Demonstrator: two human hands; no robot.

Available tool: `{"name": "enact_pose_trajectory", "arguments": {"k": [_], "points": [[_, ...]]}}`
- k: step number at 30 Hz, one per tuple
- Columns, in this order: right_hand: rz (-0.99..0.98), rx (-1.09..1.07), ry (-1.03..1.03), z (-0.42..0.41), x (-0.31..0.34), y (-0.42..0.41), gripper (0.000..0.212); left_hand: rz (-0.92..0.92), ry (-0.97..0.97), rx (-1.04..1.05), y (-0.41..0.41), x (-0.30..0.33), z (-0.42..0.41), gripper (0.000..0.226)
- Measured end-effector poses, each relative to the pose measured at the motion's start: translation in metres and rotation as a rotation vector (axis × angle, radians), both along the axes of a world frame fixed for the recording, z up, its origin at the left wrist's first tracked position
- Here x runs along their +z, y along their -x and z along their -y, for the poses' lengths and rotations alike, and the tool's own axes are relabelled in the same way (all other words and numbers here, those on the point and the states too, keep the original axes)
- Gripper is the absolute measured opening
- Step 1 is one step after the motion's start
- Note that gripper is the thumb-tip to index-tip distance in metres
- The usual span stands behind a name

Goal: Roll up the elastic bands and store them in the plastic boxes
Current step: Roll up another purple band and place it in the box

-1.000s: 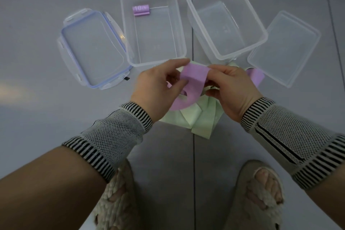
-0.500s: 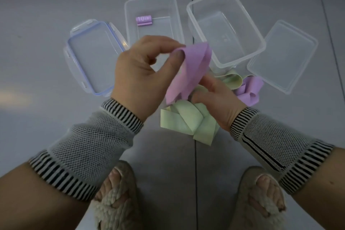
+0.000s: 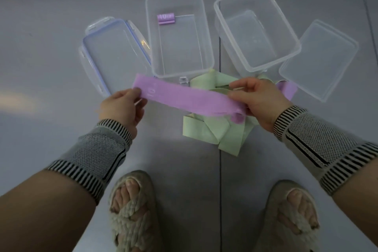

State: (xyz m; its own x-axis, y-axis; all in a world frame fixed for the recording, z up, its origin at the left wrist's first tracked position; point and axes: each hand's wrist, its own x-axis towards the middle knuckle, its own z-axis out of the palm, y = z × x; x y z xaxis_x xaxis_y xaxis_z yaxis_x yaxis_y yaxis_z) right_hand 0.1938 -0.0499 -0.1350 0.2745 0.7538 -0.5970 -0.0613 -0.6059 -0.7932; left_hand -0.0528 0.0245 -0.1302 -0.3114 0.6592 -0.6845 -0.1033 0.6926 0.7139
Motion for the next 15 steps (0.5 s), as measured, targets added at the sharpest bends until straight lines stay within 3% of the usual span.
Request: {"name": "enact_pose_trajectory", "arguments": {"k": [4,8,10,13,15], "points": [[0.158,0.040,0.040,0.017,-0.025,-0.006,0.027,0.008,0.147,-0.069,0.007,-0.026,0.012,0.003],[0.208,-0.033,0.089,0.024,-0.033,-0.013,0.025,-0.030,0.189,-0.111,0.008,-0.037,0.014,0.005],[0.231,-0.067,0.087,0.025,-0.034,-0.014,0.020,-0.183,0.158,-0.188,0.011,-0.044,0.012,0.023],[0.288,-0.011,0.066,0.030,-0.037,-0.007,0.009,-0.645,-0.070,-0.508,0.007,-0.046,0.017,0.040],[0.356,0.060,0.060,0.034,-0.038,0.003,0.009,-0.690,-0.291,-0.745,-0.009,-0.039,0.027,0.034]]}}
